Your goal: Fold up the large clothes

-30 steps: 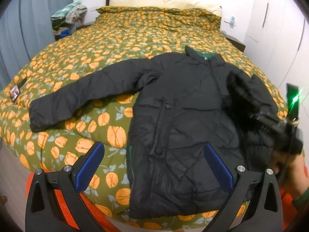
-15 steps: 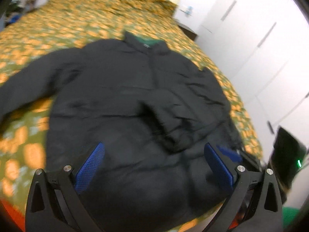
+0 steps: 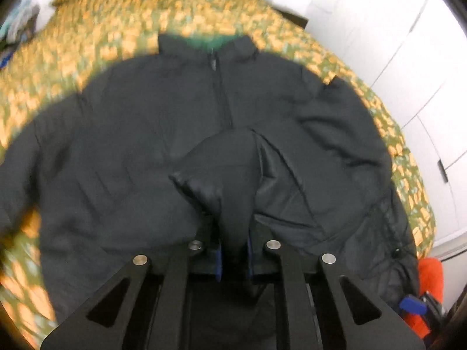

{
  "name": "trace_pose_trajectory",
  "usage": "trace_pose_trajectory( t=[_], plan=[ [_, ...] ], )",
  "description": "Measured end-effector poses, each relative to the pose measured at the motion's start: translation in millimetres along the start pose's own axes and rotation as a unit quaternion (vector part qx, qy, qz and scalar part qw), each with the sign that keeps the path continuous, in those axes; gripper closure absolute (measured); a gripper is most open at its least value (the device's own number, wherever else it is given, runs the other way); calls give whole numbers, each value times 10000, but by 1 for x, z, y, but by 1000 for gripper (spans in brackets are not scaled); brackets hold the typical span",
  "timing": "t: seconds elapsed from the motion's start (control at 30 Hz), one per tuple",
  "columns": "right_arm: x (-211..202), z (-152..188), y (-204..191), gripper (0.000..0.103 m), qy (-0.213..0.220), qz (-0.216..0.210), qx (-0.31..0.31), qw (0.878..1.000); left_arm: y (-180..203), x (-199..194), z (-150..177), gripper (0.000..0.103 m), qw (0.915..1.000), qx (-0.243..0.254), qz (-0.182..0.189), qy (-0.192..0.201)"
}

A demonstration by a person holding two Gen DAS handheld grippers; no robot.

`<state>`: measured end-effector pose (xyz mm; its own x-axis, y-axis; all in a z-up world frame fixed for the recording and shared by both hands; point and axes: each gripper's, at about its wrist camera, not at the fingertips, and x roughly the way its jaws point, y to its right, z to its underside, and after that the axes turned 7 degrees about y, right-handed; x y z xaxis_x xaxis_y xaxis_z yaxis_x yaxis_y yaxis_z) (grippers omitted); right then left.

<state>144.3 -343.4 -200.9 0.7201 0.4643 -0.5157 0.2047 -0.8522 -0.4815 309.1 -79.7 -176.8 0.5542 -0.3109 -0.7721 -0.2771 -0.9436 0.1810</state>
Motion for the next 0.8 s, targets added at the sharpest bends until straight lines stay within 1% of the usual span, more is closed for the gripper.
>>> trace_pose_trajectory(
  t=[0.1,0.17,0.23,0.33,0.43,0.5,0.6,0.67,0.73,0.8],
  plan=[
    [-3,-7,13,25,157,62,232,9996,-8,-21,-25,93,9989,273,-217,325],
    [0,-12,17,25,178,98,220,9996,-17,-25,-40,92,9973,379,-421,474],
    [3,-17,19,25,158,105,166,9997,-35,-19,-54,93,9957,363,-666,526],
    [8,-33,23,25,159,165,-37,9997,-62,1,-64,93,9938,248,-961,501],
    [17,-58,31,25,198,451,-340,9982,-81,18,-67,92,9916,183,-1179,502],
    [30,-86,43,25,265,716,-476,9959,-95,32,-68,92,9905,96,-1293,461],
    [56,-127,60,25,238,1043,-621,9923,-112,45,-65,92,9886,47,-1453,402],
    [82,-153,74,25,84,1193,-709,9903,-120,55,-64,92,9877,-2,-1522,369],
    [104,-172,87,26,11,1269,-673,9896,-129,62,-60,92,9876,-78,-1534,321],
    [140,-192,102,26,-115,1335,-685,9886,-134,69,-55,92,9880,-138,-1517,271]
  ],
)
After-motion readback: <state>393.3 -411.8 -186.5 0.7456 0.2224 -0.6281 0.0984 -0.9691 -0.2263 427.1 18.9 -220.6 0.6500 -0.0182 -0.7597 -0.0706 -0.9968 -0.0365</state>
